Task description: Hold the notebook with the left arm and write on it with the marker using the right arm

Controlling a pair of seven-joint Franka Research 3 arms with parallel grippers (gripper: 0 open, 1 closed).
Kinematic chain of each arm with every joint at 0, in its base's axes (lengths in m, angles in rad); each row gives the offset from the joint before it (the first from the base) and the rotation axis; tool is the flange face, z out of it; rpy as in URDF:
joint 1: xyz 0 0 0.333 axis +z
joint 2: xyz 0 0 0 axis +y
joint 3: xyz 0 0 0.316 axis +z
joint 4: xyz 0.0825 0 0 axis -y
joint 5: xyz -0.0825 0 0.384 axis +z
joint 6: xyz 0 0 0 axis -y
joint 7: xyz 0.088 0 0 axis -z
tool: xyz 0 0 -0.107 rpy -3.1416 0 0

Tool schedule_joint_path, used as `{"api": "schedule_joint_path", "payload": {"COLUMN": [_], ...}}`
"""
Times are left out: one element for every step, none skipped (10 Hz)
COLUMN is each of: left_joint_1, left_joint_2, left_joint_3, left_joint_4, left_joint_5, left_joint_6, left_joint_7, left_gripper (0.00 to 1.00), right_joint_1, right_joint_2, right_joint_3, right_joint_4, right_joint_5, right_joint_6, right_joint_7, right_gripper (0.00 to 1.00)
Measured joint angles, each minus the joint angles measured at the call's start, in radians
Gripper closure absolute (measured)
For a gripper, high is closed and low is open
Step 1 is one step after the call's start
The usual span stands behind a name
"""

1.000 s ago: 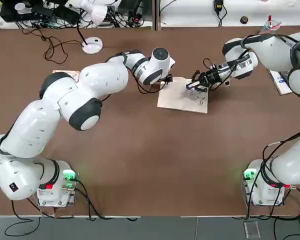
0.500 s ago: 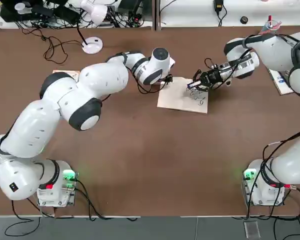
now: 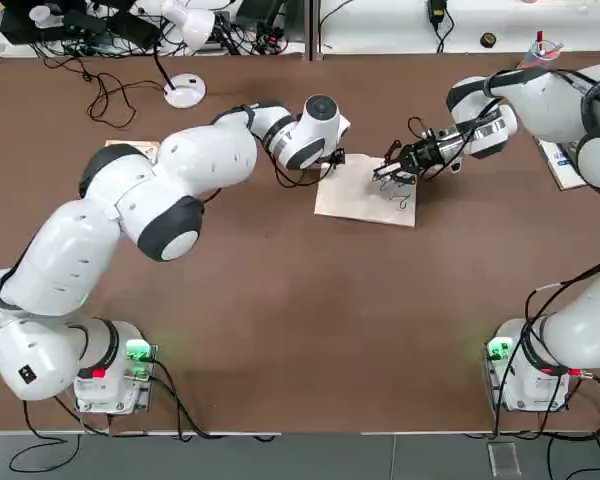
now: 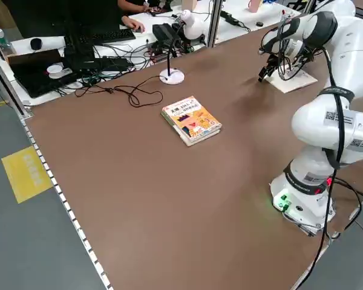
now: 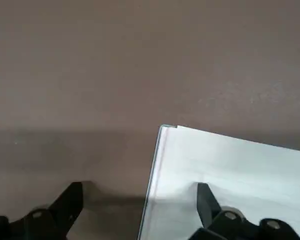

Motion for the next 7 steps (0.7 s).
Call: {"api": "schedule_joint_path", "payload": {"left_joint_1": [0.000, 0.000, 0.000, 0.000, 0.000, 0.000, 0.000], "left_joint_2": [0.000, 0.000, 0.000, 0.000, 0.000, 0.000, 0.000], "left_joint_3": [0.000, 0.000, 0.000, 0.000, 0.000, 0.000, 0.000], "left_joint_4": [0.000, 0.000, 0.000, 0.000, 0.000, 0.000, 0.000], "left_joint_5": [0.000, 0.000, 0.000, 0.000, 0.000, 0.000, 0.000], "left_joint_6": [0.000, 0.000, 0.000, 0.000, 0.000, 0.000, 0.000], "left_joint_7": [0.000, 0.000, 0.000, 0.000, 0.000, 0.000, 0.000], "left_gripper": [0.00, 0.00, 0.00, 0.00, 0.00, 0.00, 0.00], "right_joint_1": [0.006, 0.011, 0.015, 0.018, 0.019, 0.020, 0.021], "right_joint_2": [0.000, 0.000, 0.000, 0.000, 0.000, 0.000, 0.000], "right_joint_3": [0.000, 0.001, 0.002, 0.002, 0.002, 0.002, 0.002], "right_joint_4": [0.000, 0.000, 0.000, 0.000, 0.000, 0.000, 0.000], "right_joint_5": [0.000, 0.001, 0.001, 0.001, 0.001, 0.001, 0.001], "right_joint_6": [0.001, 0.002, 0.003, 0.003, 0.003, 0.004, 0.004], "right_joint_7": [0.000, 0.000, 0.000, 0.000, 0.000, 0.000, 0.000], "right_gripper": [0.83, 0.83, 0.83, 0.83, 0.83, 0.83, 0.83]}}
